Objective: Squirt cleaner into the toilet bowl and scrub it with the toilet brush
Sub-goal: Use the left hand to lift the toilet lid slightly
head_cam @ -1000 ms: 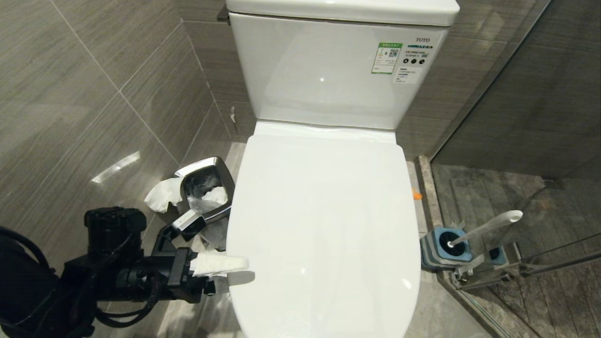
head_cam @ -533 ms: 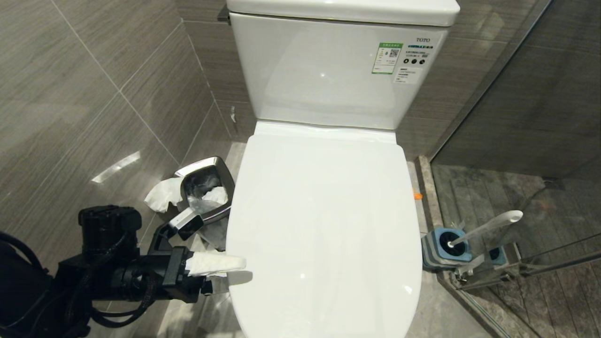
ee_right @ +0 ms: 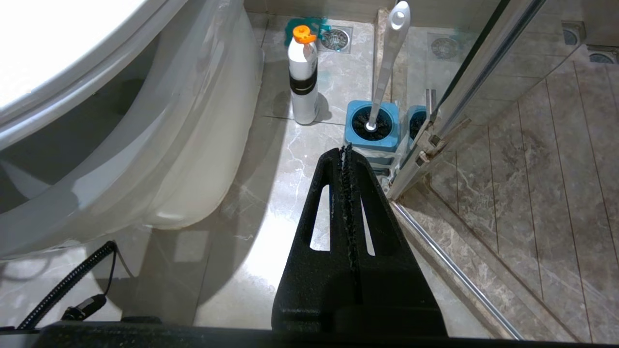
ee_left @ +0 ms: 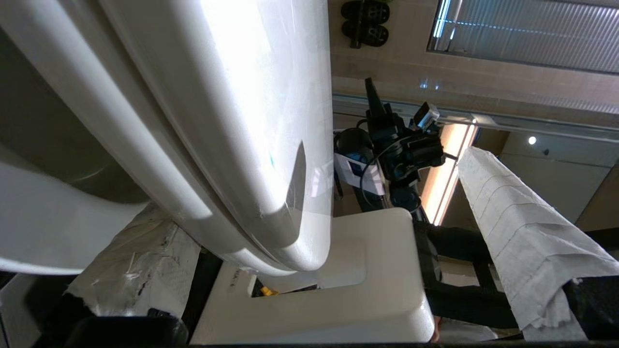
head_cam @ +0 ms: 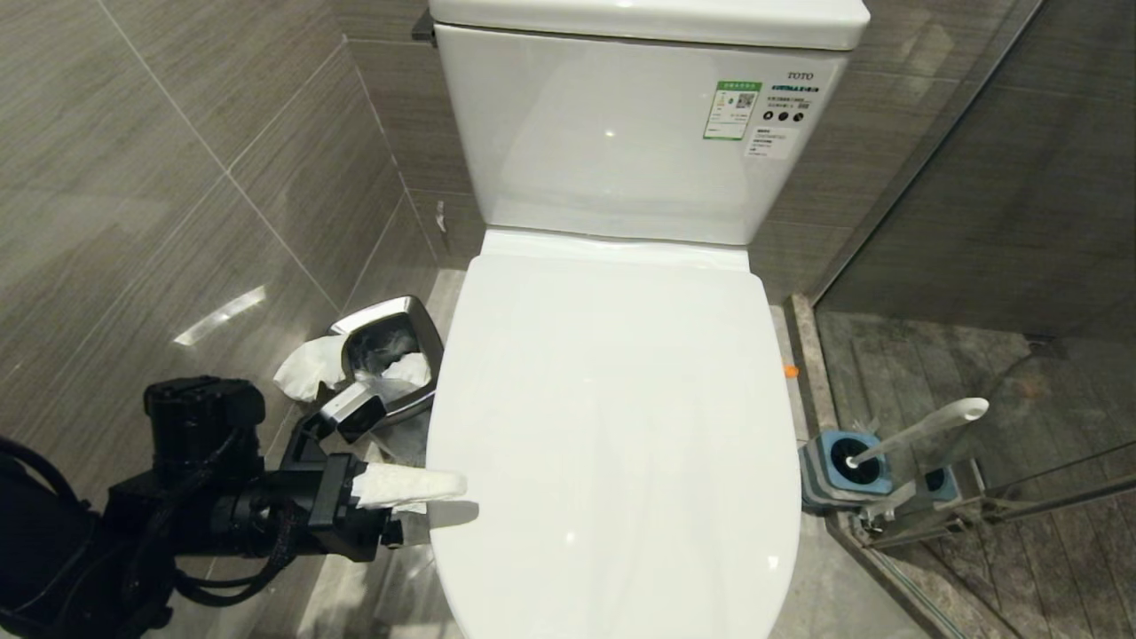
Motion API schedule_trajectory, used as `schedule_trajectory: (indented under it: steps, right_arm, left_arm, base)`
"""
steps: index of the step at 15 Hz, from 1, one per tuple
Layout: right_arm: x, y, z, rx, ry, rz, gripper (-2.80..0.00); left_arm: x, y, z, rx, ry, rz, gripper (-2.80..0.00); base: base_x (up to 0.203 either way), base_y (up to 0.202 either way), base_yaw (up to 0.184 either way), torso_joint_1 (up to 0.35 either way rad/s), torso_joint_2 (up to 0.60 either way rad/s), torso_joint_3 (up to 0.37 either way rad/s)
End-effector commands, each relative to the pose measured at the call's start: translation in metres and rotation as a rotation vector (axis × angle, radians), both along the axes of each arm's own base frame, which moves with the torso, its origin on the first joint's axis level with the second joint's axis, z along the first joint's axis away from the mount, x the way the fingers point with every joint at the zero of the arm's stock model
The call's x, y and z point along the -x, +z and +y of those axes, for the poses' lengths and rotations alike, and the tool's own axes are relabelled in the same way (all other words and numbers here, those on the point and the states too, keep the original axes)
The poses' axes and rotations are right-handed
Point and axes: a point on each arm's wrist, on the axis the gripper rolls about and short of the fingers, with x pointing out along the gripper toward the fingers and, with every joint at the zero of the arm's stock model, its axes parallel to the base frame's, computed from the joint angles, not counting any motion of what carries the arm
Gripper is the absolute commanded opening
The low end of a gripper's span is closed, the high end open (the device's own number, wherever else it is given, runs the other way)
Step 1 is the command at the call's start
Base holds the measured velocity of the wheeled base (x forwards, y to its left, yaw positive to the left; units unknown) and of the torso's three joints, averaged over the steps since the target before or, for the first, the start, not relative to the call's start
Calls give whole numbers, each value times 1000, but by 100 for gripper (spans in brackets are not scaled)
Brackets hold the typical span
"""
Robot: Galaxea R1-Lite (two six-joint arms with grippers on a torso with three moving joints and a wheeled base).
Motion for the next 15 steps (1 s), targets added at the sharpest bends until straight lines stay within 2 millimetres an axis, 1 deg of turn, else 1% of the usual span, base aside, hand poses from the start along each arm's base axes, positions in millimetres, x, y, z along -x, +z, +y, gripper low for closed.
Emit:
schedule_trajectory:
  steps: [1,4,7,9,12,15]
  right_arm:
    - [0,0,0,0,0,-1,-280]
    - [0,0,0,0,0,-1,-280]
    - [0,0,0,0,0,-1,-280]
    - [0,0,0,-2,0,-1,-280]
    - [0,0,0,0,0,-1,-280]
    - [0,0,0,0,0,-1,-280]
  left_arm:
    - [-3,8,-2,10,-10,-32,0]
    - [-9,17,-8,17,-15,-52,0]
    - [-11,22,-16,18,-14,-68,0]
    - [-12,27,-18,22,-11,-64,0]
    - [-22,46,-21,46,-5,-77,0]
    - [-23,59,-17,61,11,-79,0]
  base:
    - [0,0,0,0,0,0]
    - [0,0,0,0,0,0]
    - [0,0,0,0,0,0]
    - [0,0,0,0,0,0]
    - [0,0,0,0,0,0]
    - [0,0,0,0,0,0]
